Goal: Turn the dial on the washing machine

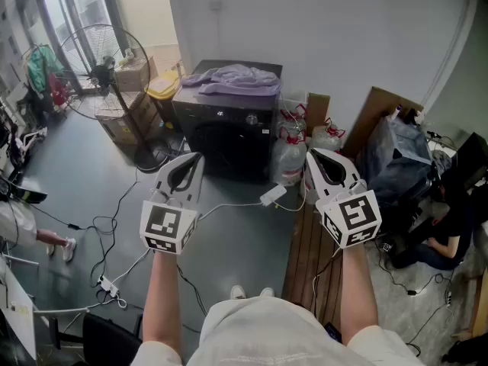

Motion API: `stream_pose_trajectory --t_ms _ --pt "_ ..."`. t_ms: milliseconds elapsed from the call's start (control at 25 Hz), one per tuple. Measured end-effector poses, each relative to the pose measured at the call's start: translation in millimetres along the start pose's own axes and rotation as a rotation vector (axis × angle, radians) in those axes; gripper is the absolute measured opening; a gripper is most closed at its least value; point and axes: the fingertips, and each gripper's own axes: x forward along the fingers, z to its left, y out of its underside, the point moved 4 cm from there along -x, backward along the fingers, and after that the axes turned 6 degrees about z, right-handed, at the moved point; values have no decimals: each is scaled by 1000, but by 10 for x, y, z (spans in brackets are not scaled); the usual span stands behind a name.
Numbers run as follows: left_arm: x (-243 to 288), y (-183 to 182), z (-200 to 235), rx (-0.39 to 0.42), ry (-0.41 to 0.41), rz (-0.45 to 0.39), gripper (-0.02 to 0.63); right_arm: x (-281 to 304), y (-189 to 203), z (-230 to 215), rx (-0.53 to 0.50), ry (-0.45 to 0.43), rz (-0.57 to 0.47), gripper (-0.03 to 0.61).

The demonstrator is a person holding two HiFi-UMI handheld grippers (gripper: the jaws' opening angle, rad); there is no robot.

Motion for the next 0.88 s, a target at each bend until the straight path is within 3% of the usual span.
stream_pose_trajectory --t_ms 400,880 --pt "177 -14 -99 7 -27 12 14 71 88 -178 52 -55 -38 14" --pt "574 246 19 -3 -54 59 14 538 418 -317 18 -116 14 14"
